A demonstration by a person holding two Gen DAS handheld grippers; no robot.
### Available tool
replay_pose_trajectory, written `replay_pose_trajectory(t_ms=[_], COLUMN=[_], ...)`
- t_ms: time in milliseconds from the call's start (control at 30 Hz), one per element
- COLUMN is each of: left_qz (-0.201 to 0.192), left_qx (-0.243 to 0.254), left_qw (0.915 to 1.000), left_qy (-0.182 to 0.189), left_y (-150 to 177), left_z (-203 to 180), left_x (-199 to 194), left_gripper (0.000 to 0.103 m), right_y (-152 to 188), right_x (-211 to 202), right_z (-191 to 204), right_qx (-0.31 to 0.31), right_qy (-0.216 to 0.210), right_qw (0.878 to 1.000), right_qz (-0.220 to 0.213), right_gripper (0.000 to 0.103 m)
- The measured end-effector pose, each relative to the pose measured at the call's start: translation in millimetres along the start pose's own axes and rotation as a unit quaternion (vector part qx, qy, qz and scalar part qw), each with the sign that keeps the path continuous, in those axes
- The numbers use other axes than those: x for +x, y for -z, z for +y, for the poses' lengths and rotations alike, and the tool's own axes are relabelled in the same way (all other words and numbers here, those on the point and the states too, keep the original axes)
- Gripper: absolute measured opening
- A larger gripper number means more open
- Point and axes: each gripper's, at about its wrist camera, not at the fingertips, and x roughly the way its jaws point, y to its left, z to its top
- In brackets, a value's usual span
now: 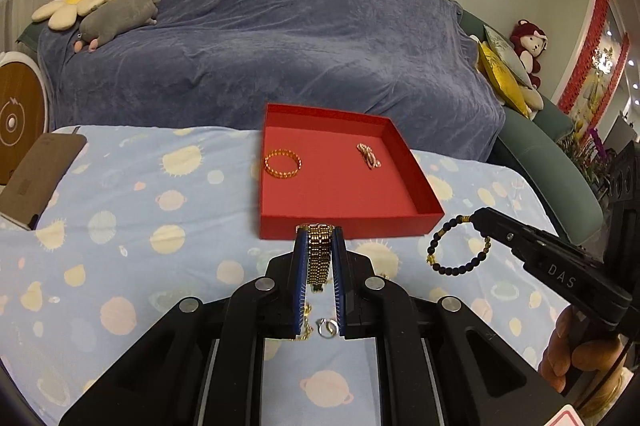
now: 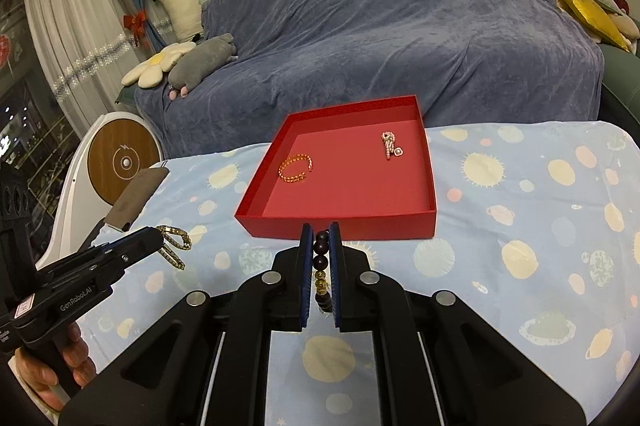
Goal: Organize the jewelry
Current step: 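Carry the gold watch and bead bracelet into the red box and release both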
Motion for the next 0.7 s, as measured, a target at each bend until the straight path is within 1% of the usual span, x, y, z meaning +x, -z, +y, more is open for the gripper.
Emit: replay_pose_trajectory(t_ms=[100,200,367,500,700], left_qz=[-0.002,-0.008,-0.008,0.000,0.020], left_qx=[0.008,0.020,0.023,0.011,0.008], left_qw=[1.0000,0.9997,0.9995,0.9998,0.9996], left_qy=[-0.003,-0.011,-0.022,-0.019,-0.020], left_y=[-24.5,-45.2,-74.0,-87.6,-93.4], left_z=[-2.8,-7.5,-6.7,-0.9,-1.5], left_x=[13.9,29.6,67.0,98.1,141.6], left_gripper=[0.009,0.009,0.009,0.009,0.009], right_y=[-19.1,-39.0,-66.9,-80.6,-84.3], right_x=[11.0,26.3,58.5,83.9,118.1], right_z=[2.4,2.1,-8.2,-18.4,-31.3], right_qx=[-0.010,-0.025,-0.013,0.001,0.008], right_qy=[0.000,0.010,0.010,0.013,0.025], right_qw=[1.000,1.000,1.000,1.000,0.999], right_qz=[-0.001,-0.004,-0.001,0.006,0.024], right_gripper=[0.007,0.007,0.007,0.007,0.007])
